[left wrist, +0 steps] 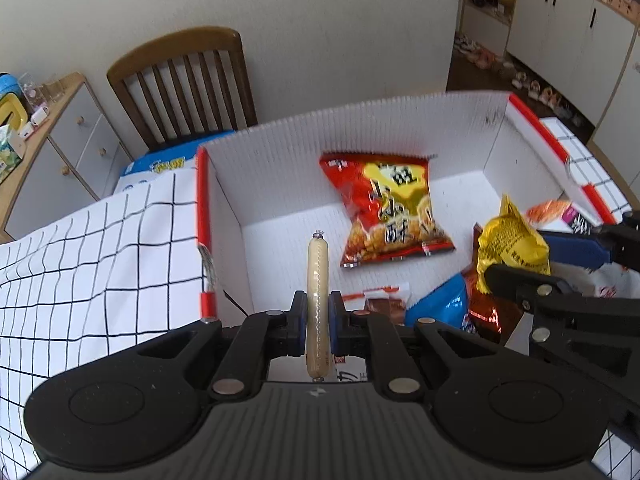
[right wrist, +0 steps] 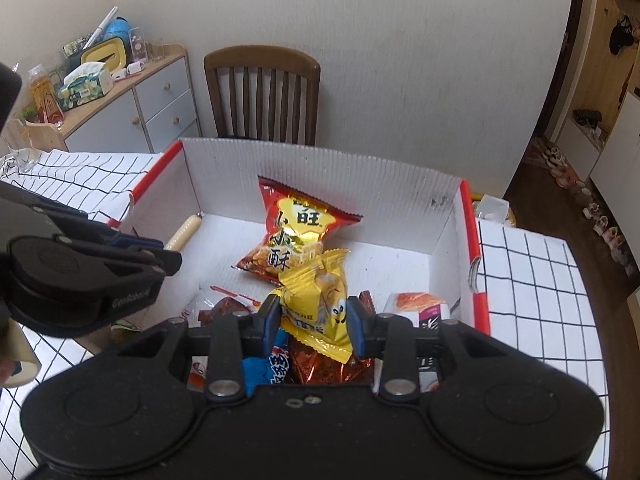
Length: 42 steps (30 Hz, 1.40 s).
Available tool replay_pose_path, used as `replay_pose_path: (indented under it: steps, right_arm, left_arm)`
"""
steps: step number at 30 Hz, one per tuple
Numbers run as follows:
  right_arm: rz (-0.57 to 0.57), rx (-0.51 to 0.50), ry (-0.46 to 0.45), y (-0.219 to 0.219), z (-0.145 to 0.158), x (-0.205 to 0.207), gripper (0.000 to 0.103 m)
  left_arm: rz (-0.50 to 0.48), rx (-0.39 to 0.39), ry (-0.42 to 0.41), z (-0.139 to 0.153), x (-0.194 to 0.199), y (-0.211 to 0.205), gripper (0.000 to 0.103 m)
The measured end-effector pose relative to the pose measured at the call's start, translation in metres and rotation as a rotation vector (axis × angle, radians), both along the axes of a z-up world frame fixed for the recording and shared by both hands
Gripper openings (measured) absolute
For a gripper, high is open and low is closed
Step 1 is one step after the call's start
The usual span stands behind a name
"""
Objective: Organize snacks
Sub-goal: 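Lower the sausage stick with the left tool while the right tool lowers the M&M's bag into the box, then open both tools and withdraw them from the red box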
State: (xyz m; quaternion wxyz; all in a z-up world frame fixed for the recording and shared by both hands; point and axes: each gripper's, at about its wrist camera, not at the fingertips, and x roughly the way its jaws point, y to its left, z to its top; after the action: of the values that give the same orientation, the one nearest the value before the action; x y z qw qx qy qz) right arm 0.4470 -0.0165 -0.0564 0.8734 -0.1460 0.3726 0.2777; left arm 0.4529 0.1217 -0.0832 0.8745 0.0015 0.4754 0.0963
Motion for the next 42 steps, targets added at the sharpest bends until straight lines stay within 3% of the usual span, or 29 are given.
replay_pose_path:
  steps: [7, 11, 14, 26, 28, 32, 33, 42]
  right_arm:
    - [0.012, -0.019, 0.040, 0.001, -0.011, 0.005, 0.034]
    - [0.030, -0.032, 0.038, 0.002, -0.012, 0.003, 0.040]
    - [0.034, -0.025, 0.028, 0.002, -0.008, 0.001, 0.050]
    - [0.034, 0.016, -0.023, -0.008, 0.024, -0.025, 0.063]
    - [0.034, 0.021, -0.037, -0.011, 0.031, -0.031, 0.063]
    - [0.029, 0.038, -0.062, -0.016, 0.047, -0.044, 0.064]
    - [0.028, 0.044, -0.067, -0.017, 0.050, -0.048, 0.065]
    - [0.020, 0.090, -0.114, -0.036, 0.081, -0.082, 0.071]
  left_arm:
    - [0.006, -0.018, 0.051, -0.012, 0.004, -0.001, 0.010]
    - [0.026, -0.013, 0.047, -0.009, 0.001, -0.001, 0.011]
    - [0.022, -0.029, 0.043, -0.005, -0.003, 0.000, 0.011]
    - [0.034, -0.082, -0.038, 0.034, -0.037, -0.002, 0.015]
    - [0.033, -0.096, -0.052, 0.042, -0.045, -0.003, 0.019]
    - [0.041, -0.097, -0.113, 0.059, -0.065, -0.005, 0.058]
    - [0.043, -0.088, -0.131, 0.064, -0.070, -0.006, 0.063]
    - [0.019, -0.085, -0.209, 0.096, -0.114, -0.013, 0.064]
